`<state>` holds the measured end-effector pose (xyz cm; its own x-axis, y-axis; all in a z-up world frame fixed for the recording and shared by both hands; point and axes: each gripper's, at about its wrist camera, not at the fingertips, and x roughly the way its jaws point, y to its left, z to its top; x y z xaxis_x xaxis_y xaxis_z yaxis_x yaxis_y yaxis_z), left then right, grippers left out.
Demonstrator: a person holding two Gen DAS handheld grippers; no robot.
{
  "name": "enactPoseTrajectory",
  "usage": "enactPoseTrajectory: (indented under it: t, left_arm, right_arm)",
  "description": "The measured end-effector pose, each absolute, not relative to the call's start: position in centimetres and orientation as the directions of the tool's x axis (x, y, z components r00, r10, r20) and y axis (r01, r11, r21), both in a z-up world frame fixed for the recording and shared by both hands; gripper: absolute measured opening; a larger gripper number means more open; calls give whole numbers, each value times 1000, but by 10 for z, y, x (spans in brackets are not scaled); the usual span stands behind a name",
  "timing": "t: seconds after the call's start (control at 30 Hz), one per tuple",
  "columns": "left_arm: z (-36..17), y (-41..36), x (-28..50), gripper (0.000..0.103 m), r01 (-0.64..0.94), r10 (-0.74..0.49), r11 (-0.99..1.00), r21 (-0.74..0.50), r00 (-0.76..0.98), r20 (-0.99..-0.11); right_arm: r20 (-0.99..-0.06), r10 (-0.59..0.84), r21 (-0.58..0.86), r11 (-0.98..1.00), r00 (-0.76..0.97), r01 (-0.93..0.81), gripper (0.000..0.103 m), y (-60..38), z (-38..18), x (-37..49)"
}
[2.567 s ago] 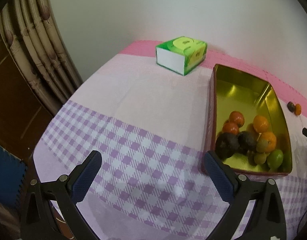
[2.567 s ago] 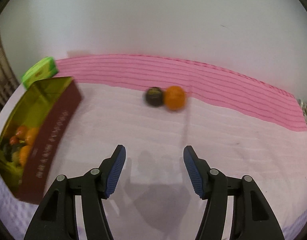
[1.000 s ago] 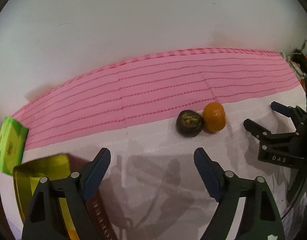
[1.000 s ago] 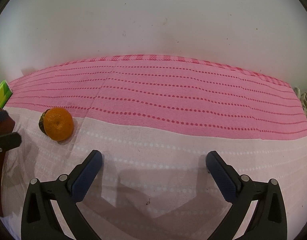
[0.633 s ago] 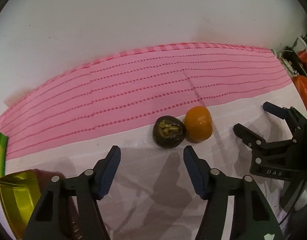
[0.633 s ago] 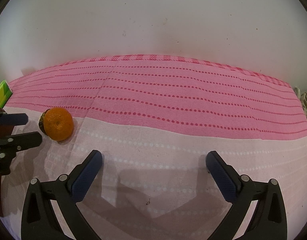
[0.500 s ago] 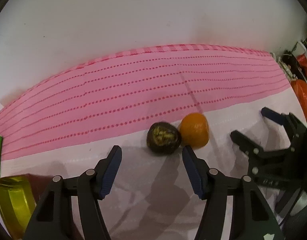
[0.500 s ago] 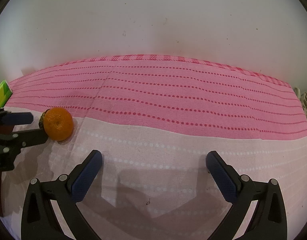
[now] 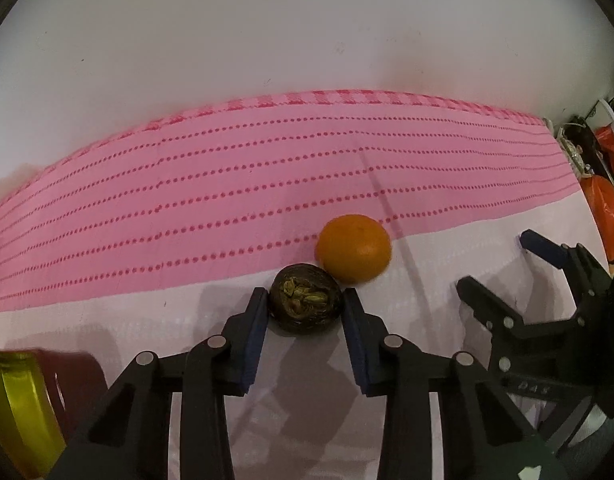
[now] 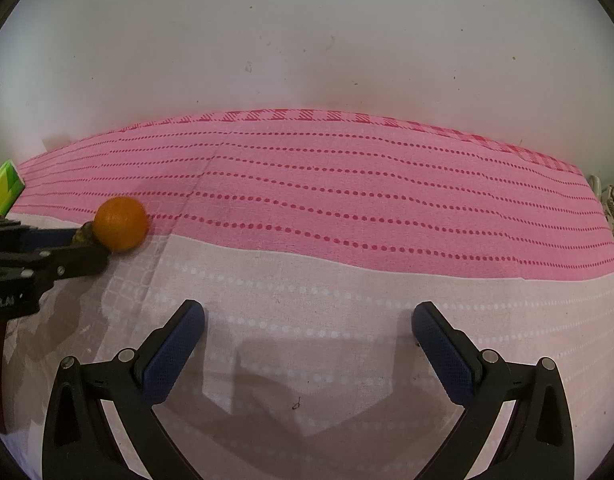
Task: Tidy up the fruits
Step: 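Lower the dark fruit into the gold tin with the left tool while the right tool grasps the tangerine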
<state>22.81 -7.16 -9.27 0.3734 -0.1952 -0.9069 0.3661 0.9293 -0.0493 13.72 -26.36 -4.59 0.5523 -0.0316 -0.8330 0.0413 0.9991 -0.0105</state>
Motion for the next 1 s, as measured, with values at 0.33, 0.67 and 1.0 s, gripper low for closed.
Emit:
enactPoseTrajectory:
  t: [0.33, 0.67, 1.0]
  left_arm:
    - [-90, -56, 194, 33, 339, -166, 940, -42, 348, -923]
    - [-72, -36, 157, 33, 301, -149, 953, -39, 354, -923]
    - [-35, -17, 120, 33, 246, -138, 969, -37, 407, -903]
  right_arm:
    - [-833, -32, -10, 999, 552, 41, 103, -264, -46, 137]
    - [-833, -32, -10, 999, 552, 41, 103, -264, -46, 137]
    - [-834, -31, -10, 999, 552, 41, 103, -263, -46, 138]
